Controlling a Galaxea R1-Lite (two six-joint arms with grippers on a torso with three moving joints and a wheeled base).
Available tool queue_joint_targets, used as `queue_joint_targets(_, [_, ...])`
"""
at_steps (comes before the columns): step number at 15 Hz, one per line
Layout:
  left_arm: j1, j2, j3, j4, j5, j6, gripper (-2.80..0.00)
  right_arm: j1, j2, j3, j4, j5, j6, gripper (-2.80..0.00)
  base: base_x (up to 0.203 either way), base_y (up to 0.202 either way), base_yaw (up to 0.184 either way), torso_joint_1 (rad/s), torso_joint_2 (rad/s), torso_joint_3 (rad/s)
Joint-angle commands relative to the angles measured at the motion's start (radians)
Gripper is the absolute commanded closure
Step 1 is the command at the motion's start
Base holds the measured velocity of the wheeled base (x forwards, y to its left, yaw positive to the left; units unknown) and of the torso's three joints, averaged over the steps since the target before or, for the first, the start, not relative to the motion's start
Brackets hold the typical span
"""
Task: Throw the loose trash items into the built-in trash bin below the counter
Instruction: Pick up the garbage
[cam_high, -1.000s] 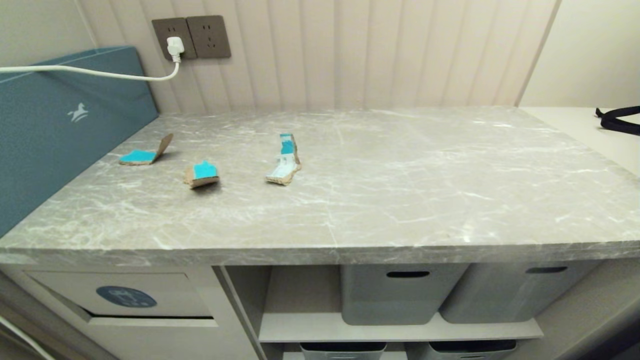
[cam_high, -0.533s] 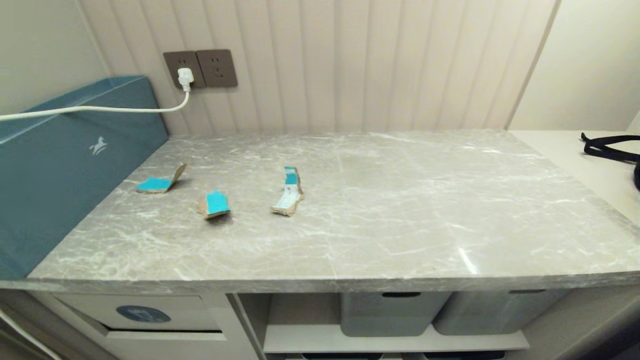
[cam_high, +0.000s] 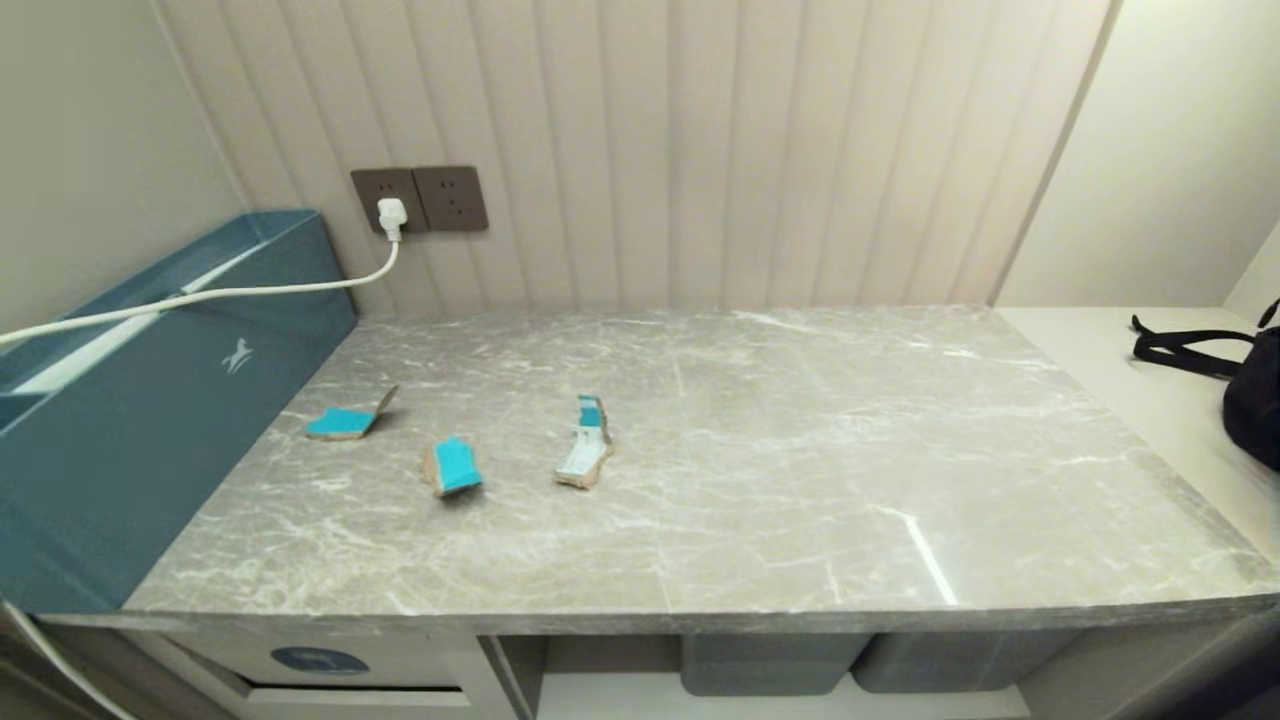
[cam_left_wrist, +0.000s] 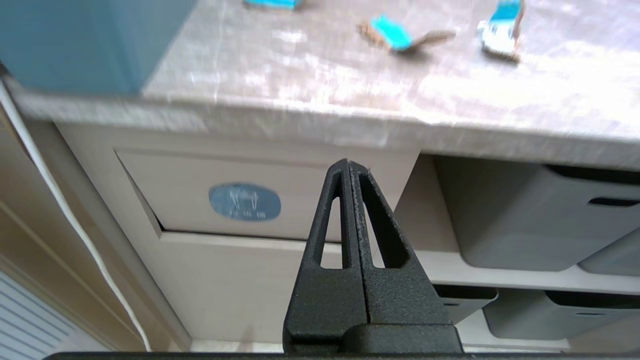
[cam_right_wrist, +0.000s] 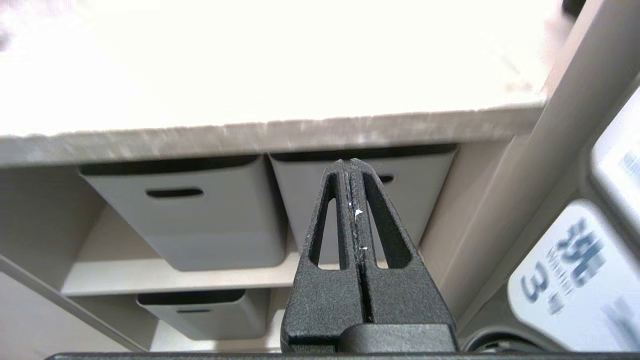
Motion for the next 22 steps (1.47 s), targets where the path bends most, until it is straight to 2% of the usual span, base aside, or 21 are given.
queue_joint_targets(1, [0.0,0.002,0.0,0.001,0.001,0.003,0.0,0.0,0.0,0.002,0.0,0.0,0.0,0.0,0.0,0.0,0.0,0.281,-0.59,-0.31])
queue_joint_targets(5, [-0.001,0.002,-0.002,0.006,-0.001,0.003,0.0,0.0,0.0,0.002,0.0,0.001,-0.001,0.0,0.0,0.0,0.0,0.283,-0.59,-0.309])
queue_joint_targets(9, [-0.001,0.003,-0.003,0.012,-0.001,0.004,0.0,0.0,0.0,0.002,0.0,0.001,-0.003,0.0,0.0,0.0,0.0,0.034,-0.07,-0.031])
queue_joint_targets(12, [-0.001,0.056,-0.101,0.038,0.031,0.033,0.0,0.0,0.0,0.002,0.0,0.0,0.003,0.0,0.0,0.0,0.0,0.0,0.0,0.0])
queue_joint_targets(14, [-0.001,0.229,-0.232,0.067,0.044,0.072,0.0,0.0,0.0,0.002,0.0,0.0,0.003,0.0,0.0,0.0,0.0,0.0,0.0,0.0])
queue_joint_targets(17, [0.002,0.592,-0.456,0.081,0.088,0.105,0.0,0.0,0.0,0.002,0.0,0.0,0.003,0.0,0.0,0.0,0.0,0.0,0.0,0.0])
queue_joint_targets(22, [0.015,1.148,-0.689,0.052,0.151,0.12,0.0,0.0,0.0,0.002,0.0,0.0,0.003,0.0,0.0,0.0,0.0,0.0,0.0,0.0])
